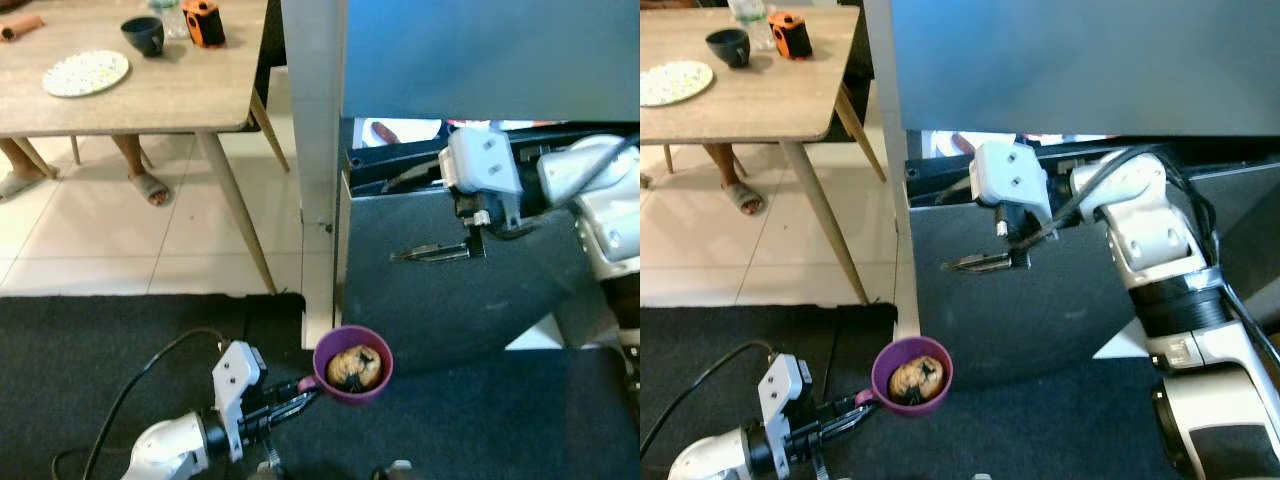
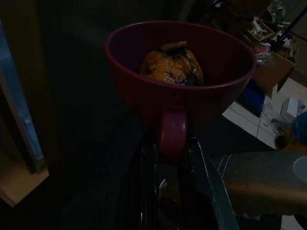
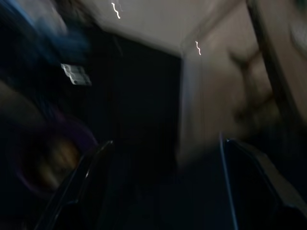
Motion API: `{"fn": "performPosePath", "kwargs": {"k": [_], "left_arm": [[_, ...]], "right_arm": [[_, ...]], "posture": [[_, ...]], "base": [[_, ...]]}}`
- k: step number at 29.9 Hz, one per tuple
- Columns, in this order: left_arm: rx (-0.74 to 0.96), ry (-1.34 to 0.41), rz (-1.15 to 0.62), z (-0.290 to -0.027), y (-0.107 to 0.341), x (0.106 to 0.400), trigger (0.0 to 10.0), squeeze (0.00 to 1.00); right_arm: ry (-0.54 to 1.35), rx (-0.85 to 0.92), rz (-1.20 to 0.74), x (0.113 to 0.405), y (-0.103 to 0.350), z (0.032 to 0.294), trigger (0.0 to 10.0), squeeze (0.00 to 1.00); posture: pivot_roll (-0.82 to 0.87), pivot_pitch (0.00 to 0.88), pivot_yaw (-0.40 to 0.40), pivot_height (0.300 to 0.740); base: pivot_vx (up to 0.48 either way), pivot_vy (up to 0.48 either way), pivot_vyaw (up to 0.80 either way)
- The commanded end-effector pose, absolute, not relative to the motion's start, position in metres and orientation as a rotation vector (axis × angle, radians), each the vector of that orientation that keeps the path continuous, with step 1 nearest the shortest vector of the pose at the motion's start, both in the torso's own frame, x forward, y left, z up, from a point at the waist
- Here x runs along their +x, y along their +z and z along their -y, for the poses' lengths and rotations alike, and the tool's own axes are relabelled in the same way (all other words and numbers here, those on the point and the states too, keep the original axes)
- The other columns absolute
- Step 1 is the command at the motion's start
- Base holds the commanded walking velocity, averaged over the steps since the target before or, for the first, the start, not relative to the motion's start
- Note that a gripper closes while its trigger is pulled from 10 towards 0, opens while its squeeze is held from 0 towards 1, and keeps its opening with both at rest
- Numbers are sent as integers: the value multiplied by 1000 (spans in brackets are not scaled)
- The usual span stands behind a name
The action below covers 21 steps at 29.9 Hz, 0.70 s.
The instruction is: Restocking fridge
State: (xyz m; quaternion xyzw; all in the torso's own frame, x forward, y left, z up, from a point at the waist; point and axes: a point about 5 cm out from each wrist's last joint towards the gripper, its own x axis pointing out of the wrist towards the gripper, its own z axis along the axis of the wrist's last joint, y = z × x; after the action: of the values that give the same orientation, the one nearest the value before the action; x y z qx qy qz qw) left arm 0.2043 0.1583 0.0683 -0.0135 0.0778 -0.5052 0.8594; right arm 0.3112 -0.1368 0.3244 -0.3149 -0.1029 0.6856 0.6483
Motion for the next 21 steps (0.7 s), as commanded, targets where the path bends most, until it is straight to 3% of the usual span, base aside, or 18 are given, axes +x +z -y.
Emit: {"fn": "performPosePath", "kwargs": {"k": [1,3,5,9,14,15,17,18,21], "left_arm": [[-51,-1068,-158,-154,67,201,10000,0],[-53,-1071,-159,-154,67,200,10000,0],[-53,-1073,-159,-153,67,200,10000,0],[-56,-1077,-158,-151,67,200,10000,0],[-59,-1085,-157,-149,67,200,10000,0],[-60,-1086,-156,-149,67,200,10000,0],[-60,-1086,-156,-149,67,200,10000,0],[-61,-1087,-156,-148,67,200,10000,0],[-62,-1089,-157,-147,67,200,10000,0]], "right_arm": [[1631,-635,311,300,336,138,10000,0],[1737,-484,446,284,356,142,10000,0],[1754,-447,488,281,362,144,10000,0],[1640,-480,519,293,363,140,10000,0],[1335,-621,350,327,346,132,10000,0],[1243,-638,303,337,343,132,6039,0],[1243,-638,303,337,343,132,6039,0],[1198,-647,273,341,342,133,0,0],[1156,-664,247,344,342,134,0,0]], "posture": [[-61,173,-23,740],[-61,173,-23,740],[-61,173,-23,740],[-67,172,-23,740],[-66,173,-22,740],[-66,173,-22,740],[-66,173,-22,740],[-66,173,-23,740],[-66,173,-23,740]], "base": [[0,0,0],[0,0,0],[0,0,0],[0,0,0],[0,0,0],[0,0,0],[0,0,0],[0,0,0],[0,0,0]]}}
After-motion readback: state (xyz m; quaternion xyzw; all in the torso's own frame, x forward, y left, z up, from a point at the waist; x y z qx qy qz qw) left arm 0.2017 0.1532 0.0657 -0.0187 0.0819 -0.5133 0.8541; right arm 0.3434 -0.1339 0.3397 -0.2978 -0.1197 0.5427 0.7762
